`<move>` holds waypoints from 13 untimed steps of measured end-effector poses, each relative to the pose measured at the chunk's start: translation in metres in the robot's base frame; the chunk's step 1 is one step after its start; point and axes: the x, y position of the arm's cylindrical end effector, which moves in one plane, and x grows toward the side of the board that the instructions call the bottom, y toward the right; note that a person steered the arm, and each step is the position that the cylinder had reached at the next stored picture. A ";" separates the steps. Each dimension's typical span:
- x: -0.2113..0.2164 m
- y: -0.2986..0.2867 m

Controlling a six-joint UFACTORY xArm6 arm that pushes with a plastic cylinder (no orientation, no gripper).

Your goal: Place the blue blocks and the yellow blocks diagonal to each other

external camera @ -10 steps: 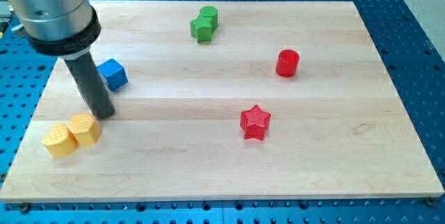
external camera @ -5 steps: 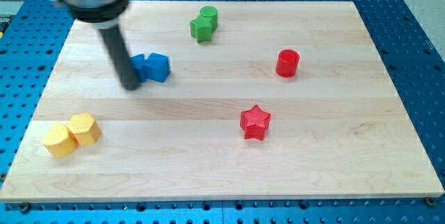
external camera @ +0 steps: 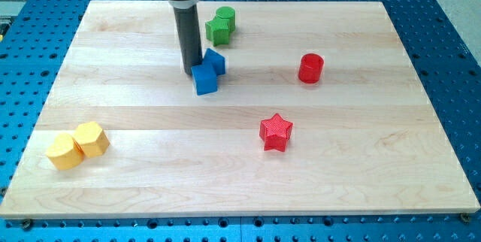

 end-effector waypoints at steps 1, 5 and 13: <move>0.003 -0.022; -0.057 0.088; -0.040 0.174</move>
